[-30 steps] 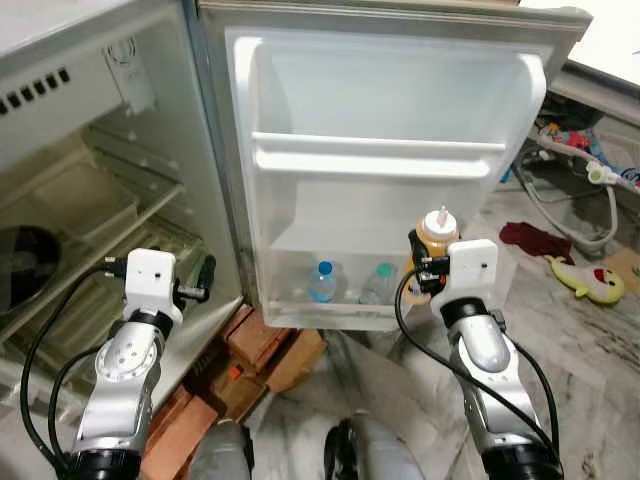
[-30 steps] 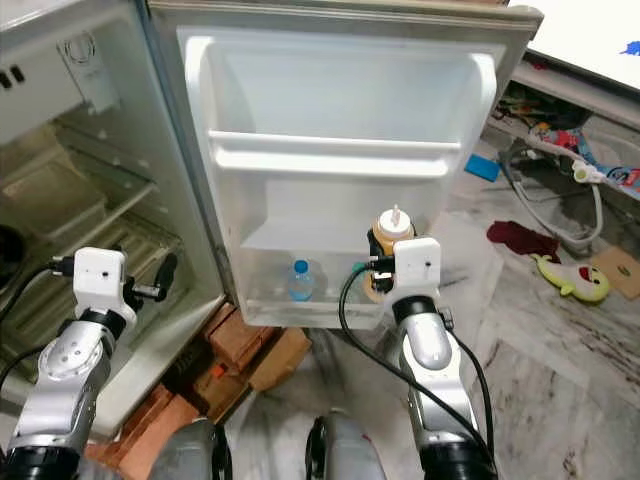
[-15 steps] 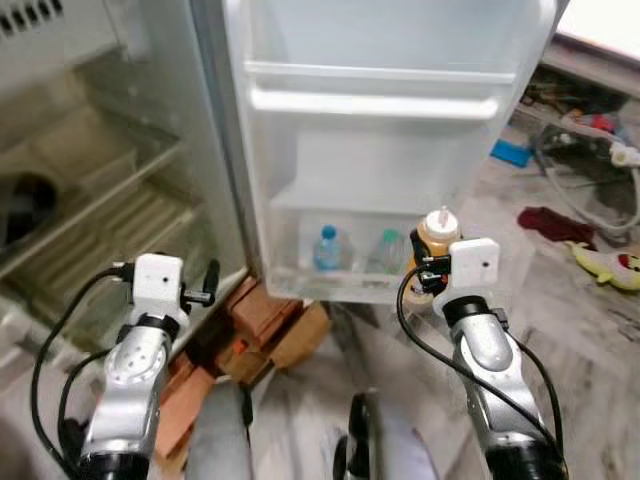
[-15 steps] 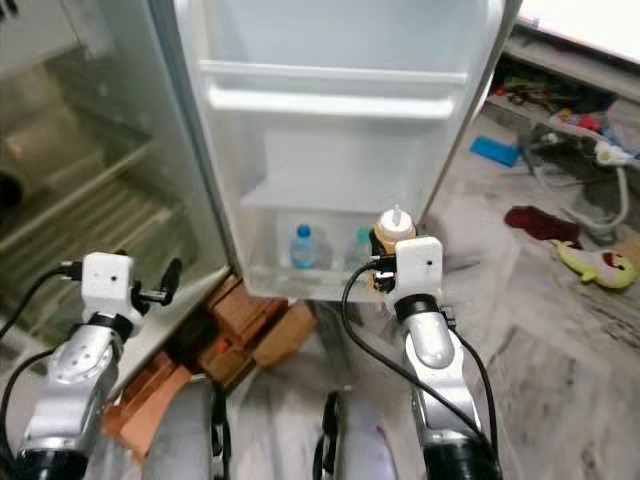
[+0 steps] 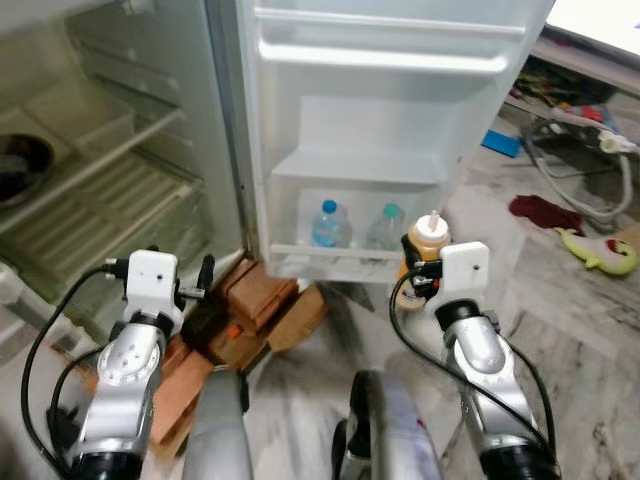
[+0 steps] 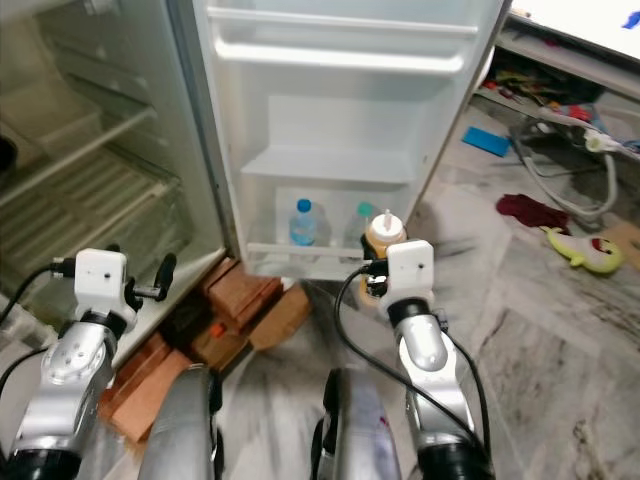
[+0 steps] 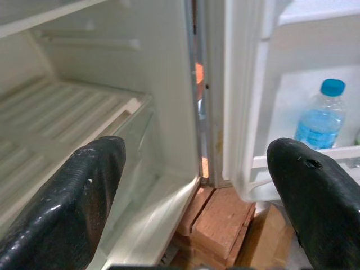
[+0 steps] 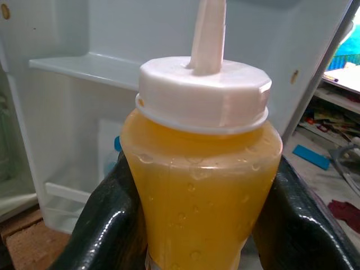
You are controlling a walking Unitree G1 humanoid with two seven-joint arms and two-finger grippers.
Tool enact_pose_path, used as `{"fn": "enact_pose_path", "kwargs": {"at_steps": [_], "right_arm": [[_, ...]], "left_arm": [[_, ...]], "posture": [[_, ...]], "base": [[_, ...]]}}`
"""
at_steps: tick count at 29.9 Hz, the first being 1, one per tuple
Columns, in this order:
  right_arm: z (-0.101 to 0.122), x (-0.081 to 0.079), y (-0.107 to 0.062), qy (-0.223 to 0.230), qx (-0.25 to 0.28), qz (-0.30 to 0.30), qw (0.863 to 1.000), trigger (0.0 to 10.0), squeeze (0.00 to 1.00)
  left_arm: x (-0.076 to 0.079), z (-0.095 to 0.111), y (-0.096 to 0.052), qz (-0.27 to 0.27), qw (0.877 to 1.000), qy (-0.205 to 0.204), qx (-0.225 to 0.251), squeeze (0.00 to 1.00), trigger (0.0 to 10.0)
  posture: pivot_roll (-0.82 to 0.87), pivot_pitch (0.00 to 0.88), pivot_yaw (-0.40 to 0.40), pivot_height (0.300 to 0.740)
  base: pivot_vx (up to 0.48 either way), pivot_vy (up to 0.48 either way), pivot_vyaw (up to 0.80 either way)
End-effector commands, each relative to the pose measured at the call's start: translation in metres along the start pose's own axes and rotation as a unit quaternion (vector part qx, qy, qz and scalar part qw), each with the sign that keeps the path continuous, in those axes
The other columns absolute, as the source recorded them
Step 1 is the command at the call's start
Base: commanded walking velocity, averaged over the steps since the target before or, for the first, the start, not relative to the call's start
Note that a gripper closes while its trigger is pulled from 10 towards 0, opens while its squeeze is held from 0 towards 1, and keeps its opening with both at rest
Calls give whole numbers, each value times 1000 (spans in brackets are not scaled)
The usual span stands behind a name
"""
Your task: Restocking fridge
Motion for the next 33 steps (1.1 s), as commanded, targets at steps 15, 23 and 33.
{"fn": "enact_pose_path", "kwargs": {"at_steps": [15,23,33], "right_arm": [[1,-1,1,-9,3,19,1000,10000,0],[0,-1,1,-8,1,22,1000,10000,0],[-1,-2,0,-7,-1,28,1000,10000,0]], "left_arm": [[3,5,3,-11,1000,0,12,0,10000],[2,4,3,-10,1000,-2,10,0,10000],[3,4,2,-11,1000,4,15,0,10000]], "posture": [[18,114,-77,624],[17,113,-79,624],[17,111,-81,624]], "base": [[326,77,0],[170,271,0],[90,0,0]]}}
Point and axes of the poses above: a point about 5 cm out from each wrist's last joint towards the gripper, its own y axis pointing out of the wrist towards the gripper, its own z axis along the axis of the wrist's last joint, x = y × z, the point moved 1 cm from there along y, pointing out of the wrist towards the gripper, and after that the axes turned 6 degrees about y, right-handed, at the moved point
